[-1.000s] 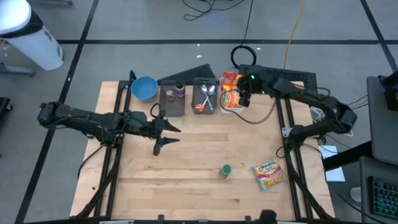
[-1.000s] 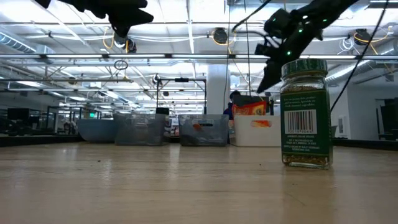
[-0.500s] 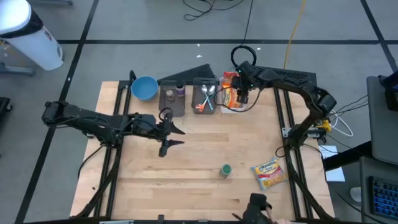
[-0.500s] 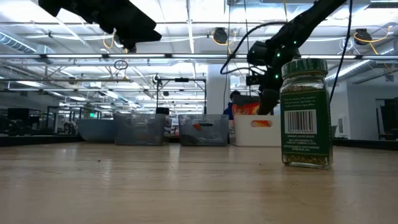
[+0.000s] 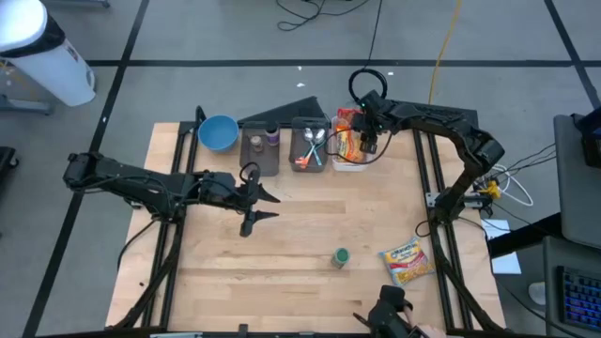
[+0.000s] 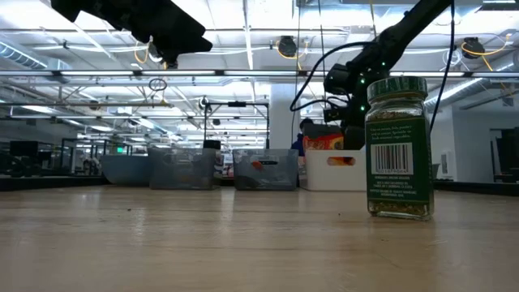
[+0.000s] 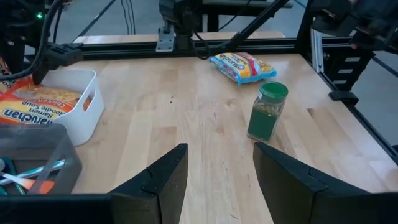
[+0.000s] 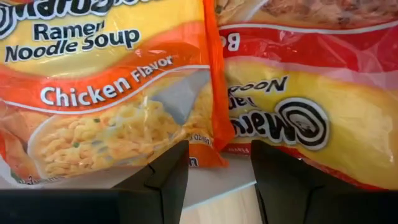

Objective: Pick & Place Food Item
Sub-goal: Adjust the orange noodle pack in the white bin

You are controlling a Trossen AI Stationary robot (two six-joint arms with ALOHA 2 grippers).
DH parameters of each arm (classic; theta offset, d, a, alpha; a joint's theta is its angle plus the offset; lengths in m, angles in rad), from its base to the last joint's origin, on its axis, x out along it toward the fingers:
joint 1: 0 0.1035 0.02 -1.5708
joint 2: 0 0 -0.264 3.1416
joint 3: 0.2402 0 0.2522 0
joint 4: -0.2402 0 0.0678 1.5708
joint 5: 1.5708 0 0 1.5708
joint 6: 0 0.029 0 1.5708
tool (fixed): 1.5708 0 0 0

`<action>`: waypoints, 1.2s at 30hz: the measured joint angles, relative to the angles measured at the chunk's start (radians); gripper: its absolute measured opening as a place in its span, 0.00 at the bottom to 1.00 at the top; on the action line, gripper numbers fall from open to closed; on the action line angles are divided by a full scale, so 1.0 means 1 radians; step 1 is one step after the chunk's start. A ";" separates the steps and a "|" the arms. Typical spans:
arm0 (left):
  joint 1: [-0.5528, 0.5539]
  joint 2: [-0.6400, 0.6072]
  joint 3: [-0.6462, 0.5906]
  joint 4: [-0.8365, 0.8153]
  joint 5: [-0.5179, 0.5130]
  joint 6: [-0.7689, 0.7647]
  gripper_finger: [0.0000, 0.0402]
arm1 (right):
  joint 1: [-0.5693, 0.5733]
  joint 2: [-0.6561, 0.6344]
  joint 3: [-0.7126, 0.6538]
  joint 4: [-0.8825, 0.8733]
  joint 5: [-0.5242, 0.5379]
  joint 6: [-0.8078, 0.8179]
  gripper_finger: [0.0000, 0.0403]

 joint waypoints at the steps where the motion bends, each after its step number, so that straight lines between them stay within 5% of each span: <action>1: 0.001 0.000 0.000 0.000 0.000 0.001 0.48 | 0.000 0.000 0.000 0.000 -0.001 0.000 0.41; 10: 0.001 0.000 0.000 0.000 0.000 0.001 0.48 | 0.010 0.011 -0.001 0.009 -0.027 0.001 0.31; 20: 0.001 0.000 -0.001 -0.001 0.000 -0.001 0.48 | 0.001 0.011 -0.001 0.007 -0.024 -0.004 0.02; 36: 0.004 0.000 -0.001 -0.002 -0.001 0.001 0.48 | 0.005 -0.036 -0.002 0.004 0.011 -0.024 0.00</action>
